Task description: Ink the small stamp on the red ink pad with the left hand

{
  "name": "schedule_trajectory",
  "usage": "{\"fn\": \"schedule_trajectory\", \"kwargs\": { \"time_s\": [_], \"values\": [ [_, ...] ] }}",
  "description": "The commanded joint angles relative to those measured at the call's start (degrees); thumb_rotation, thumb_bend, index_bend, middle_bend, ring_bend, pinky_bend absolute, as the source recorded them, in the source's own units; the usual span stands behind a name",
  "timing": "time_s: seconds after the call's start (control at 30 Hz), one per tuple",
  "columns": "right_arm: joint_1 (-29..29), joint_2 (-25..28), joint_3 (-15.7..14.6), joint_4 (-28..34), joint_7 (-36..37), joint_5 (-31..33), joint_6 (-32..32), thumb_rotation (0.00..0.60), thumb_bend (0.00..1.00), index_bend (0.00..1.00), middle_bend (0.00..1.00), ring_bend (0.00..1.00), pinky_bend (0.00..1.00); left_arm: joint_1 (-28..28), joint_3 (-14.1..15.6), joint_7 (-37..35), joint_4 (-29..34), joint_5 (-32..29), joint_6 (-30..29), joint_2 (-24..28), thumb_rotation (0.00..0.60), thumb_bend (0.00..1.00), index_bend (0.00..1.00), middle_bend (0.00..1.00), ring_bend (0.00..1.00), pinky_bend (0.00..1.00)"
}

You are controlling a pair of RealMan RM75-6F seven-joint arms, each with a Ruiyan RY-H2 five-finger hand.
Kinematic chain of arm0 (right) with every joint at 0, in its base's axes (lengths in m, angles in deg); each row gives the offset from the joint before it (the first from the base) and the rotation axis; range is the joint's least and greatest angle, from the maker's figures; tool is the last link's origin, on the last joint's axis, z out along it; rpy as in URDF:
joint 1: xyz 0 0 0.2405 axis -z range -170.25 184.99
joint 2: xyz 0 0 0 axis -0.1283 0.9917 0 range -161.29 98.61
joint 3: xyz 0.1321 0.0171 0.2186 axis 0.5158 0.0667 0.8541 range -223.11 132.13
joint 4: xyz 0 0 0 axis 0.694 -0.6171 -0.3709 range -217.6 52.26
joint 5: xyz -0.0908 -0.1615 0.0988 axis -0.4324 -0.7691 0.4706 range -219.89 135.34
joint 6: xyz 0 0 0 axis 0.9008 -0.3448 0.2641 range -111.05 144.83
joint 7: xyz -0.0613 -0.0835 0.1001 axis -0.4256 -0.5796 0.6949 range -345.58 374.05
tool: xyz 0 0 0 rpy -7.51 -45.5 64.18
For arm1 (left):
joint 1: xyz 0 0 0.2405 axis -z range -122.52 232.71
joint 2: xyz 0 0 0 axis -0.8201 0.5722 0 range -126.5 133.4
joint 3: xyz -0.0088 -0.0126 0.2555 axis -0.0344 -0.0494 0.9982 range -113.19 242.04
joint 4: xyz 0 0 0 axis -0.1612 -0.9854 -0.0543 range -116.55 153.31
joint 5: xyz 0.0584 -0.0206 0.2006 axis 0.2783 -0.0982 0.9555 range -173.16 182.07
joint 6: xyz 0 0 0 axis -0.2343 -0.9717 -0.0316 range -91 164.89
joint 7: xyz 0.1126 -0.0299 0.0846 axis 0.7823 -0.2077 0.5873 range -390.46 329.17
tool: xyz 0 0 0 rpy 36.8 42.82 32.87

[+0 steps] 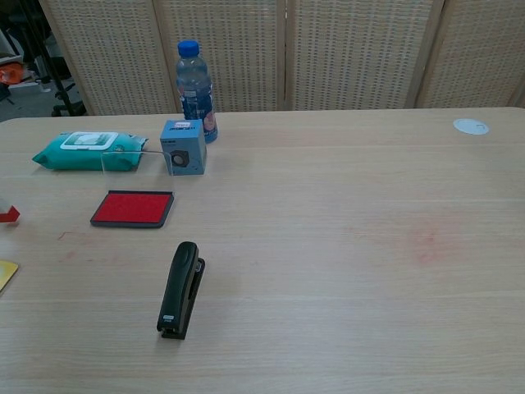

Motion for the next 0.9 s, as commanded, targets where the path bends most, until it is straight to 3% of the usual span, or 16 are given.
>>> {"fn": "schedule_trajectory", "kwargs": {
  "time_s": [0.03,0.2,0.33,0.63,0.9],
  "values": [
    [0.0,0.0,0.0,0.0,0.1,-0.1,0.0,0.6,0.0,0.0,0.0,0.0,0.0,-1.0,-0.2,-2.8,7.3,5.1,-3.0,4.2,0.6,0.41,0.62,1.0,1.0,0.95],
    [0.0,0.1,-0.1,0.1,0.3,-0.1,0.0,0.6,0.0,0.0,0.0,0.0,0.0,-0.5,-0.5,-0.5,19.5,8.7,-6.0,9.8,0.6,0.41,0.62,1.0,1.0,0.95],
    [0.0,0.2,0.0,0.0,0.7,0.0,0.3,0.6,0.0,0.0,0.0,0.0,0.0,2.9,-1.5,6.2,24.5,3.3,-4.7,11.1,0.6,0.41,0.62,1.0,1.0,0.95],
    [-0.2,0.3,0.3,-0.7,1.4,1.0,1.0,0.6,0.0,0.0,0.0,0.0,0.0,12.1,-1.4,22.0,25.8,-12.5,-5.5,7.9,0.6,0.43,0.62,1.0,1.0,0.95],
    [-0.4,0.2,0.5,-1.3,2.1,1.7,1.9,0.6,0.0,0.0,0.0,0.0,0.0,16.3,-0.4,24.6,22.2,-20.8,-3.9,3.6,0.6,0.44,0.63,1.0,1.0,0.95]
  ]
}}
